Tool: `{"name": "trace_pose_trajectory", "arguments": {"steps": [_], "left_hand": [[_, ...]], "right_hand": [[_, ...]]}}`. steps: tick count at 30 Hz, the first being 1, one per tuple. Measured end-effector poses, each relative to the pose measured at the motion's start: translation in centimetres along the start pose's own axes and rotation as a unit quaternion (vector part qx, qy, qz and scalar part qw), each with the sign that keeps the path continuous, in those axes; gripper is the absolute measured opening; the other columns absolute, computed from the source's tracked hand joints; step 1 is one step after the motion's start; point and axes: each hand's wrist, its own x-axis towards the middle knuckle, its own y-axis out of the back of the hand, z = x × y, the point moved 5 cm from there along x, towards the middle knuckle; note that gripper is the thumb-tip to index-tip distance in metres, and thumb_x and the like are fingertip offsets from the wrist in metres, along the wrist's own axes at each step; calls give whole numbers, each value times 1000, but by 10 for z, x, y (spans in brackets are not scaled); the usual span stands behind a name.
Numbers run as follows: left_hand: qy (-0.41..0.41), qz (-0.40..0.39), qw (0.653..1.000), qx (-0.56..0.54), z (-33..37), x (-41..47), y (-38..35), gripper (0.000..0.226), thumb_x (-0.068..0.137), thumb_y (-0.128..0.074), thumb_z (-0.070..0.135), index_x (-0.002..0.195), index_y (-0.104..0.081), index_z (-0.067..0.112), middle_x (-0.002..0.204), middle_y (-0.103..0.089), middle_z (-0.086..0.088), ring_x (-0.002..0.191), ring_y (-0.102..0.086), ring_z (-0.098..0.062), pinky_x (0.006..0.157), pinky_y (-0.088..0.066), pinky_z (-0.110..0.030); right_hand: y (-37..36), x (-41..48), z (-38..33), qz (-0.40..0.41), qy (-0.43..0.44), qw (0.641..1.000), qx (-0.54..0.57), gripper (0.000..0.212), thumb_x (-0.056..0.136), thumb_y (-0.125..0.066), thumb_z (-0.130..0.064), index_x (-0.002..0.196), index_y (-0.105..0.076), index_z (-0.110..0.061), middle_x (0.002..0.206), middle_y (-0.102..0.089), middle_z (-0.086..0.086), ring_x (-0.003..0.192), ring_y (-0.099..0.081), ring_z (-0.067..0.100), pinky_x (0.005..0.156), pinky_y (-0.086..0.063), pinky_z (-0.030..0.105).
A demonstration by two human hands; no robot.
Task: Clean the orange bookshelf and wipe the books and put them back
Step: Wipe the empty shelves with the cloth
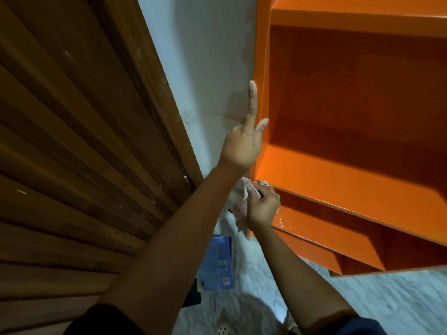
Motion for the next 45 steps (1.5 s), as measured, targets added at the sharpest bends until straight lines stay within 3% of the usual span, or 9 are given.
{"name": "trace_pose_trajectory", "arguments": {"steps": [3,12,17,25,30,35,39,42,45], "left_hand": [[1,-4,1000,-5,-3,-1,-1,67,99,-39,27,137,15,16,48,-27,9,39,-32,-10,44,-27,-22],[-9,19,1000,-15,-4,0,-2,67,99,-39,27,146,5,12,46,-26,11,36,-31,-11,43,-26,-23],[-31,38,998,-29,-6,-1,-2,67,99,-39,28,145,6,11,46,-25,12,37,-28,-10,43,-22,-20],[-49,101,993,-41,-2,-2,-4,62,97,-42,27,142,-18,-10,52,-23,18,38,-26,-9,40,-24,-19],[3,78,996,-41,-10,-15,-18,62,100,-42,23,146,-6,2,61,-55,-8,40,-32,0,43,-24,-5],[107,-8,990,-94,-49,-71,-68,60,102,-34,25,150,1,17,78,-52,-1,54,-47,-1,51,-48,-25],[128,-39,982,-130,-91,-110,-117,60,100,-32,32,150,1,23,140,-47,-14,107,-59,-14,85,-52,-26],[142,-12,979,-144,-116,-135,-154,63,94,-26,49,150,-3,29,145,-43,-11,123,-52,-16,93,-50,-26],[124,52,980,-144,-142,-156,-185,54,99,-29,47,145,-1,45,133,-53,-12,115,-58,-19,93,-52,-38]], "right_hand": [[8,-7,17,28,-74,996,35,17,81,-67,-2,96,-74,-2,99,-69,16,101,-61,30,90,-47,37],[13,-2,-6,67,-83,986,131,13,82,-70,-7,94,-73,-2,96,-68,11,90,-61,18,76,-47,17],[-4,-1,7,59,-150,977,143,3,82,-69,-11,83,-71,-13,93,-70,11,90,-65,25,84,-54,43],[-6,4,33,2,-190,969,158,7,79,-70,-24,77,-72,-18,78,-72,12,75,-69,32,69,-57,53],[5,13,56,-25,-247,950,189,13,82,-69,-16,74,-68,-5,75,-72,9,68,-70,33,56,-57,55],[30,30,78,-8,-160,981,109,15,84,-69,-11,74,-64,-2,73,-68,9,58,-61,2,57,-52,22],[35,51,129,-27,-71,997,24,10,84,-68,-11,83,-70,-1,83,-69,16,66,-55,19,62,-41,28],[29,66,172,-39,-38,998,14,5,83,-69,-12,82,-70,-8,85,-70,13,75,-61,23,68,-46,35],[20,88,207,-52,-25,998,26,8,84,-69,-13,86,-71,-6,84,-70,9,74,-61,16,69,-47,27]]}}
